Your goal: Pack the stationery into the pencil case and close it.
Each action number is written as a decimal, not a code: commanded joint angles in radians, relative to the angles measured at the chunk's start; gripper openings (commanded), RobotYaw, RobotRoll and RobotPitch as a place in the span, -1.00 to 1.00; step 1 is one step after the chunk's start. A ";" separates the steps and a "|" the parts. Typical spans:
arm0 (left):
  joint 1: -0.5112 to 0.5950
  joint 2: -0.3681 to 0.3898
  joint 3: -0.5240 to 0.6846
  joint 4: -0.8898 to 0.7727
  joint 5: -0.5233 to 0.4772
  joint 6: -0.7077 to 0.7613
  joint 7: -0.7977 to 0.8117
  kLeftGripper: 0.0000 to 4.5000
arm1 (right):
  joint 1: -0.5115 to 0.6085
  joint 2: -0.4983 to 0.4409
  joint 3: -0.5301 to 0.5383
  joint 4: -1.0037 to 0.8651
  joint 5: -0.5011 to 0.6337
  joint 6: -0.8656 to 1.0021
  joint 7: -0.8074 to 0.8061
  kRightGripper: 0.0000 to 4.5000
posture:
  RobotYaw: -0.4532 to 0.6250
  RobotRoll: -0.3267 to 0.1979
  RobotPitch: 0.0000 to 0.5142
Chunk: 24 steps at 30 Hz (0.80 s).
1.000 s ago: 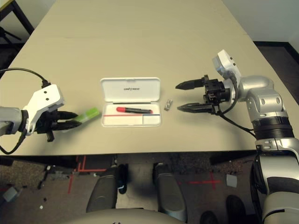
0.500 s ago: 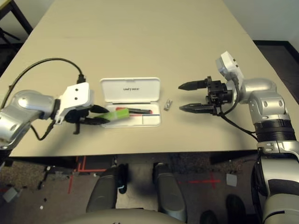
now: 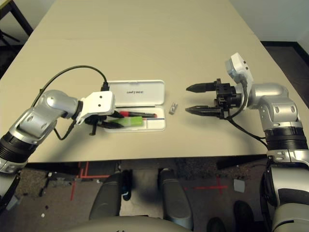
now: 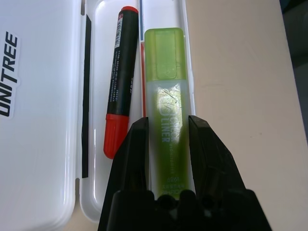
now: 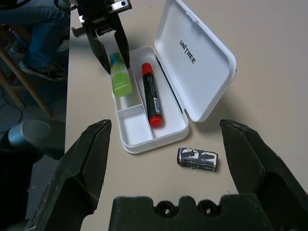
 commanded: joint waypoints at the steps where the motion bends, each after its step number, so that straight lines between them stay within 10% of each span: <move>1: -0.003 -0.010 -0.008 0.020 0.021 -0.016 -0.014 -0.51 | 0.006 0.001 -0.011 -0.031 0.013 0.026 -0.008 1.00 | -0.19 0.25 -0.24; 6: 0.001 -0.021 -0.007 0.022 0.036 -0.020 -0.011 -0.51 | 0.018 0.004 -0.014 -0.046 0.010 0.027 -0.025 1.00 | -0.19 0.25 -0.22; 15: -0.005 -0.007 0.061 -0.015 -0.036 0.026 -0.050 0.95 | 0.062 -0.013 -0.009 -0.113 -0.080 0.044 -0.226 1.00 | -0.21 0.25 -0.22; 24: 0.004 0.049 0.159 -0.056 -0.103 0.105 -0.070 0.99 | 0.116 0.028 -0.080 -0.365 -0.003 0.403 -0.542 1.00 | -0.22 0.25 -0.19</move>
